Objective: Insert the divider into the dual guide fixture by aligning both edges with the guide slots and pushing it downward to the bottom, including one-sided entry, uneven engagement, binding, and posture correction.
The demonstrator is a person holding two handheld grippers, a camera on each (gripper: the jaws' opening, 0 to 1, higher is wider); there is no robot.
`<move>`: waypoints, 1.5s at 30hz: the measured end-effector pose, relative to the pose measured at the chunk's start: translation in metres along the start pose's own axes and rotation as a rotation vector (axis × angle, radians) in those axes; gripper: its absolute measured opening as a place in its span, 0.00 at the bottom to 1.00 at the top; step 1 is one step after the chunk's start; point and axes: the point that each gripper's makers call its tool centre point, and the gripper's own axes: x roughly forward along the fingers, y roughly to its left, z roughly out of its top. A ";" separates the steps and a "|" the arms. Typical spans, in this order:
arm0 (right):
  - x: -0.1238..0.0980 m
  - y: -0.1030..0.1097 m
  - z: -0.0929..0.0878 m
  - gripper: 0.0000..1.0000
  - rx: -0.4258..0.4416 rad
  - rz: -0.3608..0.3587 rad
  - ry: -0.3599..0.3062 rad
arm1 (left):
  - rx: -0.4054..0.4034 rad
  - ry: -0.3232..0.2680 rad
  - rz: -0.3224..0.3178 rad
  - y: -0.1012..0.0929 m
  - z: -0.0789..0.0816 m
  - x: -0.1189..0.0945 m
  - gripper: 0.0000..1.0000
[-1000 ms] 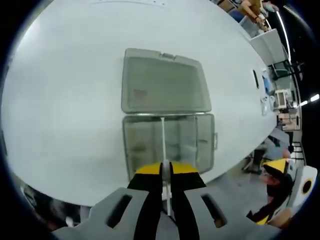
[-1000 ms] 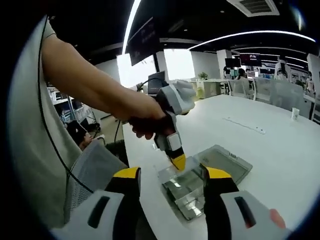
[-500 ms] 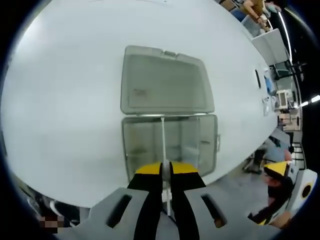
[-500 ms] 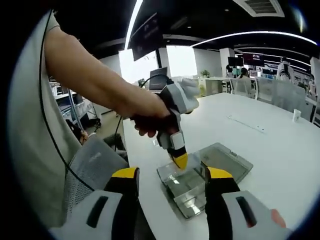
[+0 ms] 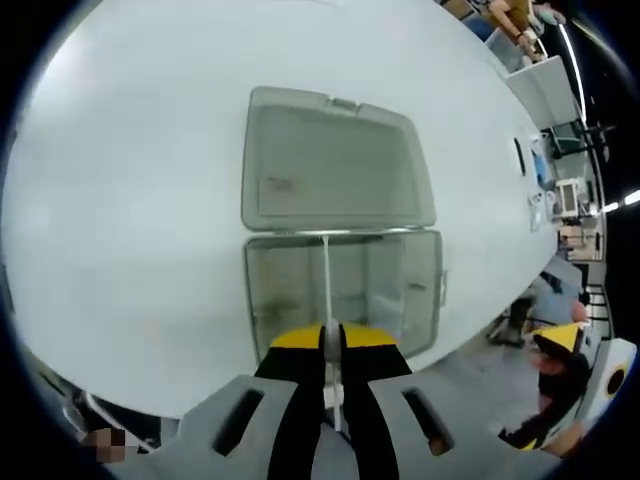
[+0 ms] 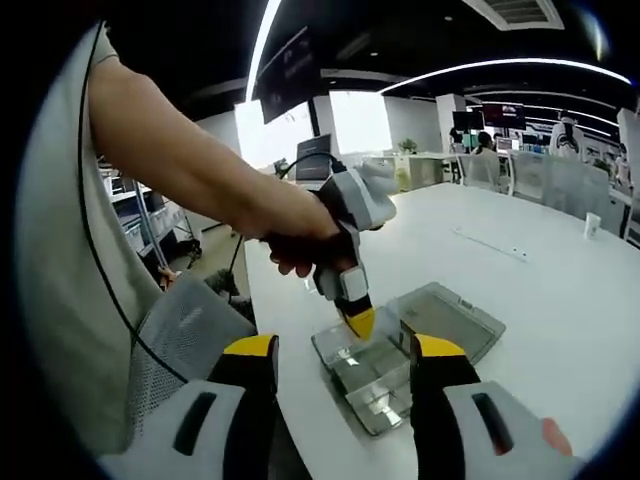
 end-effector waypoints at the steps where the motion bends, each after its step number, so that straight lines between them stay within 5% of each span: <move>1: 0.000 0.000 0.000 0.50 0.000 0.000 0.000 | -0.001 -0.001 0.000 0.000 0.000 0.000 0.01; 45: -0.004 -0.007 -0.004 0.50 0.020 -0.013 -0.003 | 0.030 0.032 0.059 0.000 -0.001 0.008 0.01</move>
